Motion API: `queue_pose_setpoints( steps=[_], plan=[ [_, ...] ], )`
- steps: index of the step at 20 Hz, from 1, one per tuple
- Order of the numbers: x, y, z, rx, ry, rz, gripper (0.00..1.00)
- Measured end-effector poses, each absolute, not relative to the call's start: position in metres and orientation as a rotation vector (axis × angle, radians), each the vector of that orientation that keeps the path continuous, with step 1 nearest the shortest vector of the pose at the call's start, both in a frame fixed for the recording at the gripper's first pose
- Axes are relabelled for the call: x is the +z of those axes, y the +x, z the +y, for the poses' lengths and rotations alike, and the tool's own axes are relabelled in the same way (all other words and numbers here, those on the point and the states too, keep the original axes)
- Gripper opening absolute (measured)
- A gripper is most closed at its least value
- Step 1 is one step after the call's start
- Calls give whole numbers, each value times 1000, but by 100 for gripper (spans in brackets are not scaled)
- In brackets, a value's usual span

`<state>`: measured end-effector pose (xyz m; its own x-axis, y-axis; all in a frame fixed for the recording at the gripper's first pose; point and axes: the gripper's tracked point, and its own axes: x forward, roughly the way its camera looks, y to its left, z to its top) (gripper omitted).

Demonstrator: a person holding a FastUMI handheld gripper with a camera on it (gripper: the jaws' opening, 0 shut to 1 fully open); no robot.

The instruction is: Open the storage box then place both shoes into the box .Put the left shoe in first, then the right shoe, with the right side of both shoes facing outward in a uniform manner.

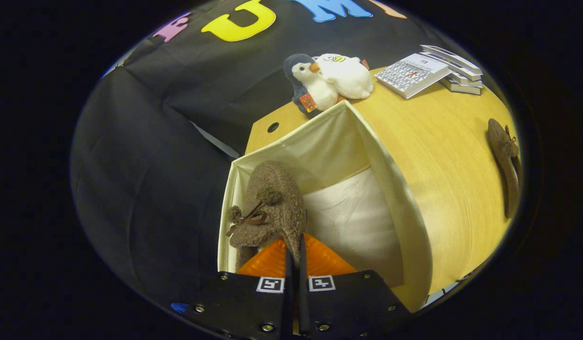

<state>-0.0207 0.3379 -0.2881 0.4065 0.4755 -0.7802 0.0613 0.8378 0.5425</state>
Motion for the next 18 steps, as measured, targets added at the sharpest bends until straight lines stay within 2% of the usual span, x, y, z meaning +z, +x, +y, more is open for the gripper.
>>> queue_pose_setpoints(
  steps=[1,2,3,4,5,7,13,18],
  plan=[
    [-285,-21,340,298,545,1128,9],
    [-279,-19,342,318,546,1111,20],
    [-273,-17,343,343,545,1095,34],
    [-265,-14,345,368,547,1079,57],
    [-257,-13,344,386,540,1065,64],
    [-238,-9,336,421,517,1024,98],
    [-179,4,263,452,398,832,98],
    [-163,13,167,379,292,720,98]
  ],
)
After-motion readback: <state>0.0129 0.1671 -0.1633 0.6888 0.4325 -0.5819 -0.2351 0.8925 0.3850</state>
